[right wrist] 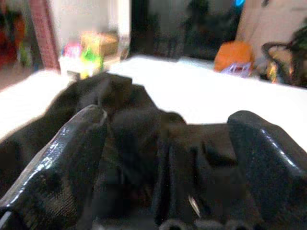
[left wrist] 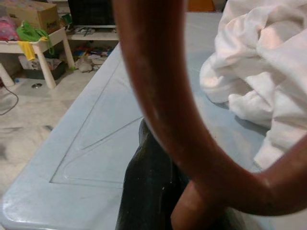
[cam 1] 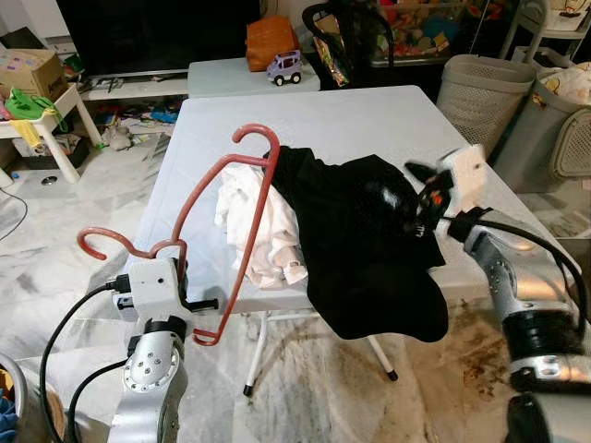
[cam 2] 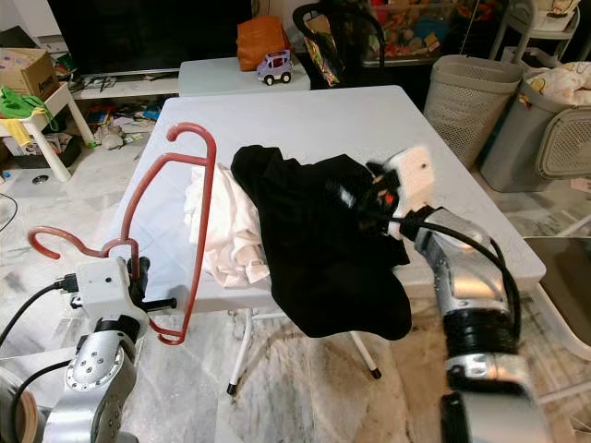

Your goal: Hang hanger

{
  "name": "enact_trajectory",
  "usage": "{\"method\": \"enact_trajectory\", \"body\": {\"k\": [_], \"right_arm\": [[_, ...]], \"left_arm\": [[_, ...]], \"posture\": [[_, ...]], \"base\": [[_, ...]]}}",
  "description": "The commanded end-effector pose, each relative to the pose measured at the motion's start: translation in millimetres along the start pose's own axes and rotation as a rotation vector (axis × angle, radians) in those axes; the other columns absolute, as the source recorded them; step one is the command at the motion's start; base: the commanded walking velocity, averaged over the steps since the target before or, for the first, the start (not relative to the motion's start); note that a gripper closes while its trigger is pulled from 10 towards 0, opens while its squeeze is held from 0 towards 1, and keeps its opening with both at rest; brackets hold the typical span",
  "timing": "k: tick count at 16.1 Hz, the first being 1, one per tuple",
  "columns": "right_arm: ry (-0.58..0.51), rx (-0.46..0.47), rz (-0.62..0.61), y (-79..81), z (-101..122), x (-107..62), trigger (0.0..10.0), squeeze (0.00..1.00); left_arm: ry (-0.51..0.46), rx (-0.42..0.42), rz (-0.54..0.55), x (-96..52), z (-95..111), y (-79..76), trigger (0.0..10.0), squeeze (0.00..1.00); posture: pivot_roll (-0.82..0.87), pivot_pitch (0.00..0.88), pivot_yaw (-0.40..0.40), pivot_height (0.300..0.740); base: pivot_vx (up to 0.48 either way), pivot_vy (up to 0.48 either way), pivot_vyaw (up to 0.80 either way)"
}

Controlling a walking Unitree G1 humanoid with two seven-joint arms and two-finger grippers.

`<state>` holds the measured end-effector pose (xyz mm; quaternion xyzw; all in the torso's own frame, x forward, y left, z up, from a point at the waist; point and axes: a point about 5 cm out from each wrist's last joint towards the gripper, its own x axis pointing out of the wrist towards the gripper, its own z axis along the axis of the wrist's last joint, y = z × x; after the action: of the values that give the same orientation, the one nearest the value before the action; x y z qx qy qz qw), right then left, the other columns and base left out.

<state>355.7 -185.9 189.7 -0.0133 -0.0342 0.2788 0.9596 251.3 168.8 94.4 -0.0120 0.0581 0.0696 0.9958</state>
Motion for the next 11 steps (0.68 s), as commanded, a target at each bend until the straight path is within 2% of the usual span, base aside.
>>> {"method": "enact_trajectory", "body": {"k": [1,2,3,7,11], "right_arm": [[-0.037,0.022,-0.047,-0.5,0.9,-2.5,10.0,0.61],[-0.051,0.058,-0.086,0.2,-2.5,-2.8,10.0,0.25],[-0.051,0.076,-0.115,3.1,-7.9,-3.5,10.0,0.0],[-0.049,0.117,-0.169,6.8,-15.4,-2.9,10.0,0.0],[-0.052,0.12,-0.197,3.9,-14.8,-1.2,10.0,0.0]], "left_arm": [[0.0,0.014,0.0,1.0,-0.7,-0.5,10.0,0.0],[0.003,0.012,-0.004,1.0,-1.3,-1.3,10.0,0.0],[0.001,0.016,-0.011,1.2,-0.8,-2.7,10.0,0.0],[-0.019,0.038,-0.046,2.7,3.4,-7.5,10.0,0.0],[-0.023,0.05,-0.063,2.8,3.9,-9.2,10.0,0.0]], "posture": [[-0.03,0.0,0.043,0.74],[-0.03,0.0,0.043,0.74],[-0.03,0.0,0.044,0.74],[-0.03,0.0,0.049,0.74],[-0.02,0.0,0.052,0.74]], "base": [[0.0,0.0,0.0],[0.0,0.0,0.0],[0.0,0.0,0.0],[0.0,0.0,0.0],[0.0,0.0,0.0]]}}
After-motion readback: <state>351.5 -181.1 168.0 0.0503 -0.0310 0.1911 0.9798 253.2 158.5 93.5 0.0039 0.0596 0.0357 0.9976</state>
